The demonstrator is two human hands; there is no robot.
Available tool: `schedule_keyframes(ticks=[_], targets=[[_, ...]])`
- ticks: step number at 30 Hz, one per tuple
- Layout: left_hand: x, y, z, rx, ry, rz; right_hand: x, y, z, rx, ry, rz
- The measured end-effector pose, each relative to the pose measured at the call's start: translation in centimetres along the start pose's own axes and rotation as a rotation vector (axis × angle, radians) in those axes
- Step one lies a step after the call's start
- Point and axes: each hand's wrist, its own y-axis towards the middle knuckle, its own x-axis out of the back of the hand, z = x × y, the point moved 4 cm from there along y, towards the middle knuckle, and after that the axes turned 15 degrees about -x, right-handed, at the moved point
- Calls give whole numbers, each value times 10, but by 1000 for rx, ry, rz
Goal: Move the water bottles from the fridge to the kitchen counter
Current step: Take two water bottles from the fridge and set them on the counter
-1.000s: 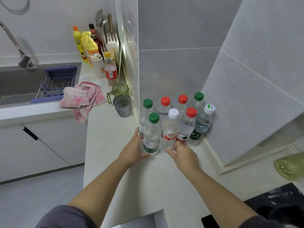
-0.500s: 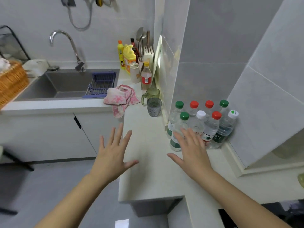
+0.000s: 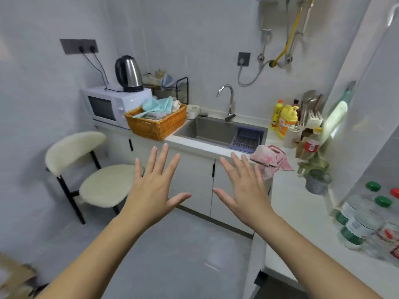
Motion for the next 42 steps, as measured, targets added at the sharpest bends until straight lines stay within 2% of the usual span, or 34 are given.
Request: schedule_keyframes(ticks=[6,10,15,21,29,42], targets=[[54,-128,87,251,124,3,-29,-8,165,299,142,67],[82,-210,117,449,191,5,-41,-24,256,529,218,93],[109,-298,123,704,254,26,-51,-61,345,804,318,91],[122,-381,109,971,282,65,-66,-109,409,1059,349,136],[127,-441,101,1094,240,60,-79,-165,450,1221,377,176],[181,-607,161,1111,229,108,-87,-273,586,1095,343,270]])
